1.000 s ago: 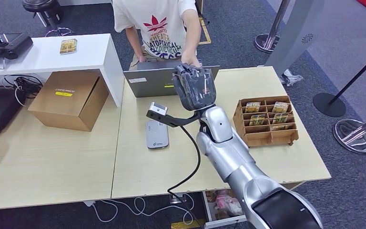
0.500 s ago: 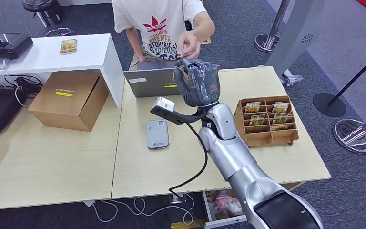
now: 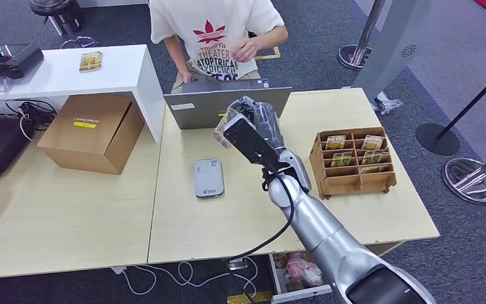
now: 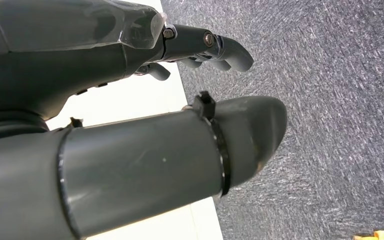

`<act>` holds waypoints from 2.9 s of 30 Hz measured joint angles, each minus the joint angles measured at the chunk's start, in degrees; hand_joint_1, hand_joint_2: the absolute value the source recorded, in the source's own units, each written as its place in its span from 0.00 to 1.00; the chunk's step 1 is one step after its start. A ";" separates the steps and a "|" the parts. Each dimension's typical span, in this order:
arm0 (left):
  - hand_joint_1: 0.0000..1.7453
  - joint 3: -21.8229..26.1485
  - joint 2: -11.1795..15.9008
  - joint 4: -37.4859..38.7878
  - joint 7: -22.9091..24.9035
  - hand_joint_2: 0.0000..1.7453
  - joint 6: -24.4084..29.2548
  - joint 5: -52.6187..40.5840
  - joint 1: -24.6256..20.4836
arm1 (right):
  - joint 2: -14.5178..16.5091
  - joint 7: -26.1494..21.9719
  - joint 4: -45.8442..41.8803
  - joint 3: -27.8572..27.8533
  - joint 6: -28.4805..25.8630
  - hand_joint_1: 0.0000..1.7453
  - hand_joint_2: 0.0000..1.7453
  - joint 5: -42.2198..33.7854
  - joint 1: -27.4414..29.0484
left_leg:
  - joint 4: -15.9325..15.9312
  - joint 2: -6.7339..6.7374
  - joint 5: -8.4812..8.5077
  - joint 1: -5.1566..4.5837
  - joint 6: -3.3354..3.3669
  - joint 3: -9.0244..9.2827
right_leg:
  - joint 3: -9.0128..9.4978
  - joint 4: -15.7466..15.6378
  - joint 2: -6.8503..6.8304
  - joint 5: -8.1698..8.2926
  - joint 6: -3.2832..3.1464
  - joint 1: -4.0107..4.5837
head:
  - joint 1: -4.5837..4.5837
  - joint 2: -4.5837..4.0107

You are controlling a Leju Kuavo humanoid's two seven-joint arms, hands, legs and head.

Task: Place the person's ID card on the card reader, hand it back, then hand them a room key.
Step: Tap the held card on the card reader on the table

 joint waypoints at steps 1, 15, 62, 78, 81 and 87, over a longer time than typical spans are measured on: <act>0.00 0.00 0.03 0.00 -0.05 0.00 -0.02 -0.12 0.00 | -0.23 0.04 0.03 0.50 0.50 1.00 1.00 -0.69 0.07 | 0.00 0.00 0.00 0.00 0.00 0.00 | 0.00 0.00 0.00 0.00 0.00 0.00 | -0.01 0.00; 0.00 -0.96 0.44 0.00 -2.22 0.00 -1.08 -3.32 -0.01 | -1.99 0.37 5.75 5.23 1.13 1.00 1.00 -5.95 1.02 | 0.00 -0.01 0.00 0.00 0.00 -0.01 | 0.00 0.00 -0.01 0.00 0.00 0.00 | -0.01 0.00; 0.00 -2.47 0.75 0.00 -1.75 0.00 -1.97 -5.13 -0.18 | 6.88 3.76 21.59 12.68 8.12 1.00 1.00 -6.28 -1.29 | 0.00 0.00 0.00 0.07 0.00 -0.03 | 0.01 0.00 0.00 0.00 0.00 0.06 | 0.00 0.00; 0.00 -2.47 0.89 0.00 -2.32 0.00 -1.96 -5.67 -0.18 | 7.37 3.80 24.73 13.68 7.54 1.00 1.00 -6.59 -0.76 | 0.00 0.00 0.00 0.07 0.00 -0.02 | 0.00 0.00 0.00 0.00 0.00 0.06 | 0.00 0.00; 0.00 -2.47 0.94 0.00 -2.02 0.00 -1.98 -5.50 -0.19 | 7.37 3.86 25.07 13.69 7.78 1.00 1.00 -6.54 -0.43 | 0.00 0.00 0.00 0.06 0.00 -0.02 | 0.00 0.00 0.00 0.00 0.00 0.06 | 0.00 0.00; 0.00 -2.47 0.95 0.00 -1.64 0.00 -1.95 -4.97 -0.22 | 7.38 4.46 25.61 13.75 8.31 1.00 1.00 -6.32 -0.10 | 0.00 0.00 0.00 0.06 0.00 -0.02 | 0.00 0.00 0.00 0.00 0.00 0.06 | 0.00 0.00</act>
